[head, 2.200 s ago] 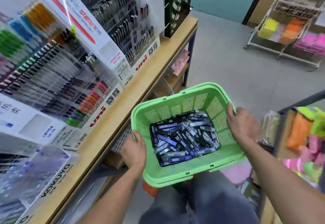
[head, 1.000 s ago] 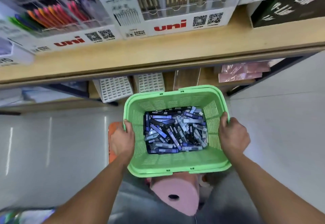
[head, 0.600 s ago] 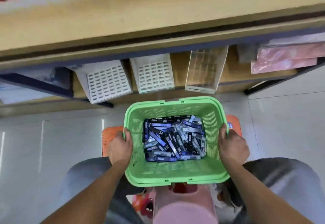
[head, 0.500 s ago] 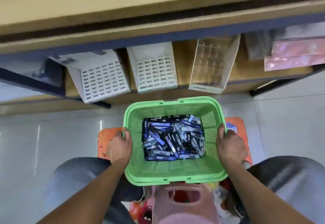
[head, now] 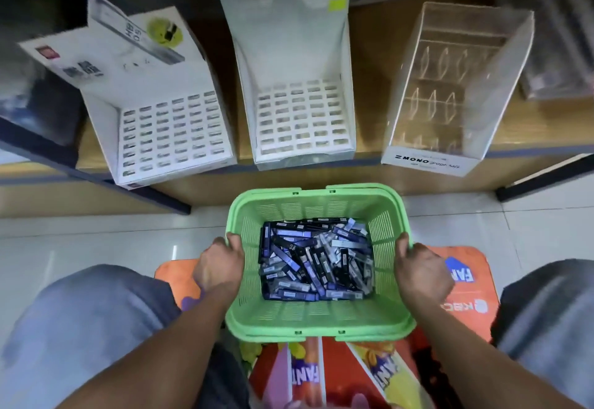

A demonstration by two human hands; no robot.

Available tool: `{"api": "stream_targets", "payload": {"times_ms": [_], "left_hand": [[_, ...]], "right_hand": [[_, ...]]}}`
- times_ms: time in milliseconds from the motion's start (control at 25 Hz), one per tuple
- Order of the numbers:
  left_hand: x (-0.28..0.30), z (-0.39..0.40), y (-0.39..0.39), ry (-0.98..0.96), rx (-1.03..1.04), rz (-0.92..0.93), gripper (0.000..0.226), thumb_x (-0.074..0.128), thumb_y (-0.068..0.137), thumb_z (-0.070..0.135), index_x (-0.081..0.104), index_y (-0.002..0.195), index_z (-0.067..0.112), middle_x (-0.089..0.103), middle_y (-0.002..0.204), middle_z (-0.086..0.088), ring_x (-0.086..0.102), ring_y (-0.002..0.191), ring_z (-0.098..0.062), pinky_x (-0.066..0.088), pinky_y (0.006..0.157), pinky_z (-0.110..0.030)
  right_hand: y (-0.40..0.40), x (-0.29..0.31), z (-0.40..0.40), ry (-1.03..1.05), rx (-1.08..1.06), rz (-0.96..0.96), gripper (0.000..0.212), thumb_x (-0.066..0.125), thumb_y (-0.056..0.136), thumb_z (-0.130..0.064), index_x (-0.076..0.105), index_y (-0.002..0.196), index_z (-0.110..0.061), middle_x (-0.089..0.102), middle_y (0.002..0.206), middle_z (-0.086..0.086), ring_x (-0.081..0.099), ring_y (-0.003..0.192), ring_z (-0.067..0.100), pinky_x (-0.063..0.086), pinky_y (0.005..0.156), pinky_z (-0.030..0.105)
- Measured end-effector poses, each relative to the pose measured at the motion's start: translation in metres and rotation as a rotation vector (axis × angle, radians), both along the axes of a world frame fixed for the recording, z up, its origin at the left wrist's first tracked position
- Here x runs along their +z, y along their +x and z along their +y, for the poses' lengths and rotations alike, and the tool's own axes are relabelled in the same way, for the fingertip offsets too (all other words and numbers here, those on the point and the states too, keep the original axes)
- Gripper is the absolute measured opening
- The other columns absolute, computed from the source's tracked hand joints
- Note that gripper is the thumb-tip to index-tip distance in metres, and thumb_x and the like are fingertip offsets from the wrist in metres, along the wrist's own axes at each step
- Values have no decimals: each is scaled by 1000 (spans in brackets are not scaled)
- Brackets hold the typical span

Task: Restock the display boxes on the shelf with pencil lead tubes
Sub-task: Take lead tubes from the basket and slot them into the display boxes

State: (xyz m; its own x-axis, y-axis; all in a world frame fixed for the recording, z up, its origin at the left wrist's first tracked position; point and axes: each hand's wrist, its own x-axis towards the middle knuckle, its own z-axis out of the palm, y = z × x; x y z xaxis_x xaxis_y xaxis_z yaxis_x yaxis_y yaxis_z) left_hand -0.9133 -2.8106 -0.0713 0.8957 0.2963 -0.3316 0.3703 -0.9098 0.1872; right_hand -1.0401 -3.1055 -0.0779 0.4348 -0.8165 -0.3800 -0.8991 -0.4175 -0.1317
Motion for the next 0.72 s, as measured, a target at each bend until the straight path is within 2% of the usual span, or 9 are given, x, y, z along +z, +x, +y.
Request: {"api": "stream_targets", "payload": {"times_ms": [120,280,360,440,640,720], "left_hand": [[-12,1,7,37,-12,15,54,33,100,42,70,97,3,70,102,-25,66,94,-39,46,78,-37],[-19,5,9,71,-127,-45,55,30,101,41,72,95,6,72,101,-21,66,92,-36,47,78,-35],[-16,9,7,92,-175,-18,55,28,103,39,72,101,6,72,107,-21,67,97,-37,48,82,-36],[-11,7,9,83,-213,-6,54,26,104,36,71,106,6,71,114,-19,66,104,-36,47,85,-37],[-1,6,9,62,-210,74,42,30,103,27,63,124,10,63,131,-15,59,119,-34,45,95,-39],[6,-3,6,126,-238,-14,41,36,101,29,54,130,7,56,133,-15,54,122,-33,44,96,-42]], "right_hand": [[5,-13,-1,-32,12,-26,70,24,101,-56,71,101,-4,69,100,26,67,93,39,48,80,40],[12,-22,3,-39,-36,-106,68,24,102,-51,70,103,-1,68,105,28,66,95,40,45,77,40],[7,-18,8,-45,-41,-95,66,24,103,-49,69,104,1,68,106,28,66,96,41,42,75,39],[6,-20,12,-84,-27,-157,63,26,104,-46,68,104,2,69,107,28,67,98,43,46,79,41],[5,-23,15,-168,93,-252,47,32,105,-34,60,112,4,62,113,26,59,105,41,46,84,45],[11,-15,22,-293,218,-281,30,42,100,-25,56,112,-2,56,112,20,52,106,36,43,86,45]]}}
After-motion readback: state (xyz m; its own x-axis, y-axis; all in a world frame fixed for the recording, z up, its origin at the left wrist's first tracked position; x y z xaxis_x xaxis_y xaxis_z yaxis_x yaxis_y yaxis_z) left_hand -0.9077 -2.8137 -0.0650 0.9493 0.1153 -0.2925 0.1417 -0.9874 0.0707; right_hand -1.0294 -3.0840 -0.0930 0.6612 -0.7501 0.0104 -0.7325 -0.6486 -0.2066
